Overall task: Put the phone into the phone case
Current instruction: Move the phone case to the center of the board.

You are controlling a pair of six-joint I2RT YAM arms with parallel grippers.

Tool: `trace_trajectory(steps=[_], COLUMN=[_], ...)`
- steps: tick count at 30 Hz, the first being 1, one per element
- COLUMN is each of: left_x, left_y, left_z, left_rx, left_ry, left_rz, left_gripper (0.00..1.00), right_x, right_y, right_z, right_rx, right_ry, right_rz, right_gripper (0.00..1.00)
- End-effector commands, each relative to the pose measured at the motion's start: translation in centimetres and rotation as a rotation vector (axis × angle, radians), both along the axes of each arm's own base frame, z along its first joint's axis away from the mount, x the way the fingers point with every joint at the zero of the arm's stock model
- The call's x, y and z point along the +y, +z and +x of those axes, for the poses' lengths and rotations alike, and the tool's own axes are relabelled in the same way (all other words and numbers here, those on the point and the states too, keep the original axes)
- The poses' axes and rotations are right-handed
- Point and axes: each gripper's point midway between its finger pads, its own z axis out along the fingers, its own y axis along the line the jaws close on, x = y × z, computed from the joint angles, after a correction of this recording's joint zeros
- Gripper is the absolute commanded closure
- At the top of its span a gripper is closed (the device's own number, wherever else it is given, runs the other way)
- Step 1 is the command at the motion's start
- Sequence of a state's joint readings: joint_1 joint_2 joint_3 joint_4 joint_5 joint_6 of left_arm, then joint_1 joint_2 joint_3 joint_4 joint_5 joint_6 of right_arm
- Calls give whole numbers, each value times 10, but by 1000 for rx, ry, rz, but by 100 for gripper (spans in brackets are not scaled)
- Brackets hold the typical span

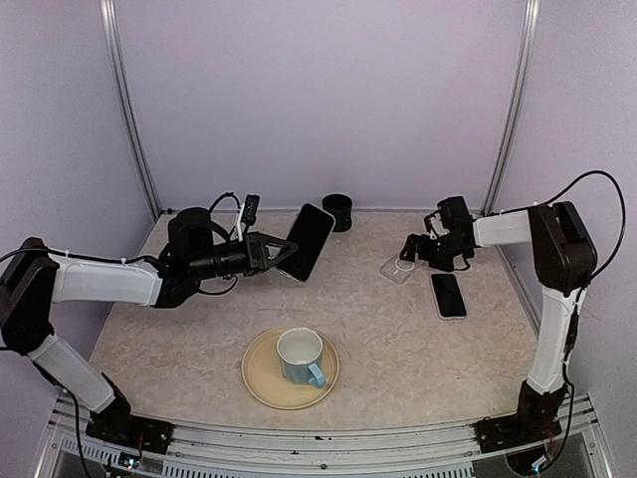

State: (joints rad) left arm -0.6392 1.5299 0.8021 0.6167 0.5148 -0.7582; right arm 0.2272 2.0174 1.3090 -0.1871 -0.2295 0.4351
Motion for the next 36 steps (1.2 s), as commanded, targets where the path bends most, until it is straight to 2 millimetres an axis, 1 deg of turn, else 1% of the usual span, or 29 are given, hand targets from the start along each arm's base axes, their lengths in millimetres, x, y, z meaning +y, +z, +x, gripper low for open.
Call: trace_trajectory(steps=[1, 4, 8, 13, 14, 19, 25, 29, 32, 36], left_x=[10, 12, 14, 15, 15, 16, 19, 22, 25, 26], left_y=[39, 40, 41, 41, 41, 39, 38, 37, 37, 36], left_z=[-1, 0, 2, 3, 4, 4, 5, 4, 4, 2], left_rx=[-105, -106, -107, -107, -106, -104, -103, -103, -104, -94], left_ry=[18, 23, 29, 33, 34, 35, 45, 51, 58, 59], left_rz=[-73, -74, -75, -76, -76, -75, -78, -81, -83, -98], left_gripper=[100, 100, 100, 100, 100, 100, 100, 100, 100, 100], right_x=[-6, 0, 16, 46, 56, 89, 126, 150, 164, 175], right_y=[-8, -14, -21, -30, -31, -29, -20, -14, -9, -4], right_z=[12, 14, 13, 7, 4, -8, -28, -37, -39, -40], right_rx=[11, 22, 30, 39, 41, 41, 35, 24, 2, -4], right_ry=[-18, -2, 34, 104, 123, 184, 253, 304, 334, 366], right_rz=[-24, -2, 13, 30, 34, 48, 78, 116, 137, 162], right_gripper=[0, 0, 0, 0, 0, 0, 0, 0, 1, 0])
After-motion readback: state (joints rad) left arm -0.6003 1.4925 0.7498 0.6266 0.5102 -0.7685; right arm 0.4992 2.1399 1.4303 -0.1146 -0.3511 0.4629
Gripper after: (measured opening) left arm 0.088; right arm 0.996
